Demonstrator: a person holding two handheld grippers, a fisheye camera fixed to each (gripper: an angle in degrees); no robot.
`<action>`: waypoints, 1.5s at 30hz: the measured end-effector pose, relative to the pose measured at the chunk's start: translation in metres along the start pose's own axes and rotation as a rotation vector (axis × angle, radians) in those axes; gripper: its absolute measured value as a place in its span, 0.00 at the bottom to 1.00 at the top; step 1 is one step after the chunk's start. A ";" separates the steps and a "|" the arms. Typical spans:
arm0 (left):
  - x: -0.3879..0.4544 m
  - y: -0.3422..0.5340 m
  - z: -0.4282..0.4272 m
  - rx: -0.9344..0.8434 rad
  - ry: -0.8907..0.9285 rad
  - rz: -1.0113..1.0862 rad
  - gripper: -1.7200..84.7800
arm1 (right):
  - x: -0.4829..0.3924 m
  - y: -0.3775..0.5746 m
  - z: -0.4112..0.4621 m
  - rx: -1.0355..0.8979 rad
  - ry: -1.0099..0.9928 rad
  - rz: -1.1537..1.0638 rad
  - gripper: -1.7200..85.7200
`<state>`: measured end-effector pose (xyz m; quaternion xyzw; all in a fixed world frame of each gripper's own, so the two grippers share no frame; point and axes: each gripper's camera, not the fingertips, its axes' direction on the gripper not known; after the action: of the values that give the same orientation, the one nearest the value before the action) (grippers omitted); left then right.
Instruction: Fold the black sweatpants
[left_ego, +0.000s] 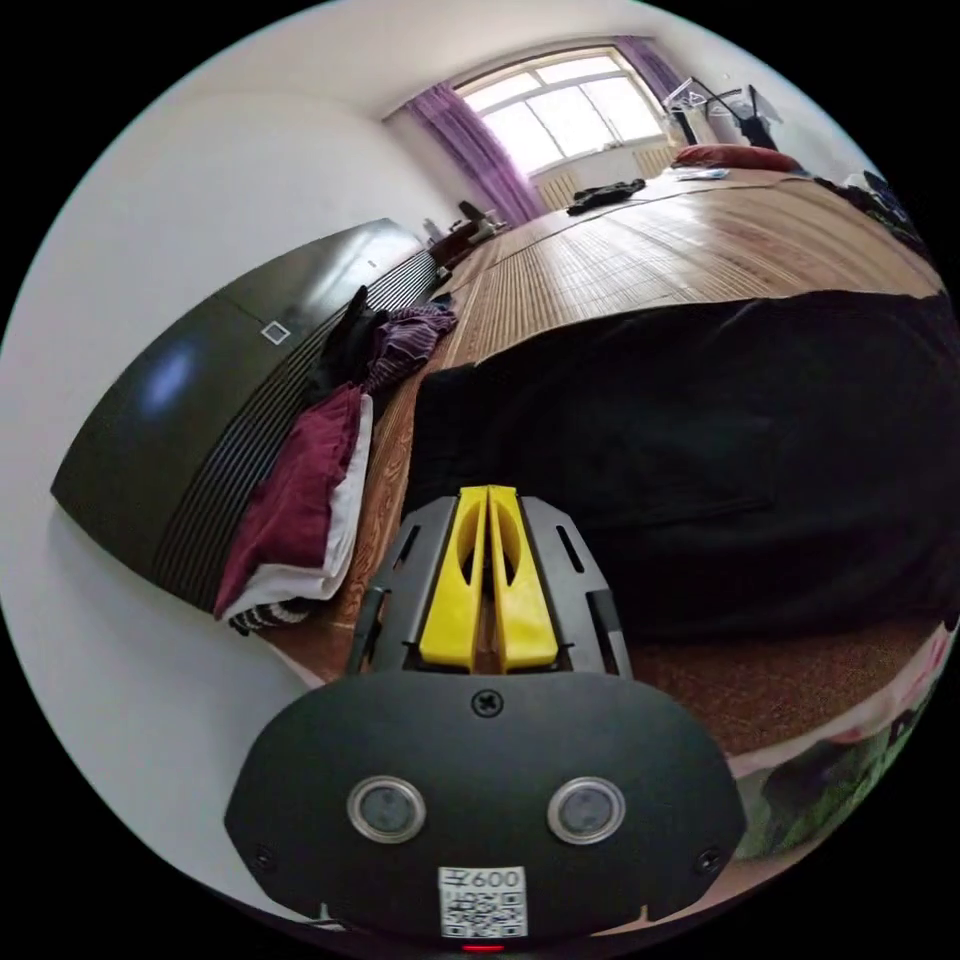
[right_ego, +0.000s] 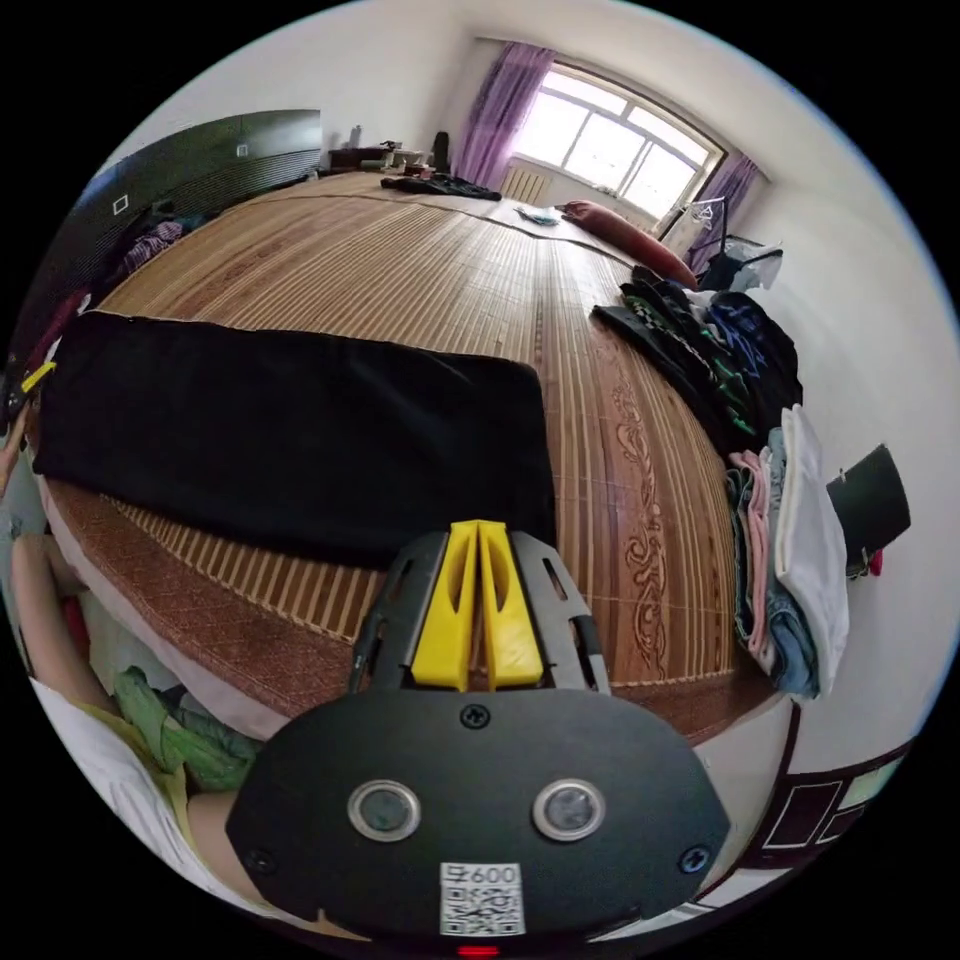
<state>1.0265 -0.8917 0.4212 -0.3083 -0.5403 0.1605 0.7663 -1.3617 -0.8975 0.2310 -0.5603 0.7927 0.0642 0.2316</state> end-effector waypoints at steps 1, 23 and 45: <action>-0.004 -0.011 -0.009 -0.005 -0.001 -0.014 0.02 | -0.005 0.003 -0.001 0.000 0.023 -0.022 0.01; -0.331 -0.068 -0.170 0.024 0.938 -1.049 0.22 | -0.282 0.090 -0.146 0.635 -0.467 -0.331 0.01; -0.315 -0.165 -0.210 0.077 0.863 -1.013 0.04 | -0.475 0.156 -0.103 0.466 -0.607 -0.473 0.01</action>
<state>1.0920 -1.2623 0.2506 -0.0253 -0.2572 -0.3382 0.9049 -1.4090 -0.4703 0.5059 -0.6148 0.5321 -0.0096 0.5820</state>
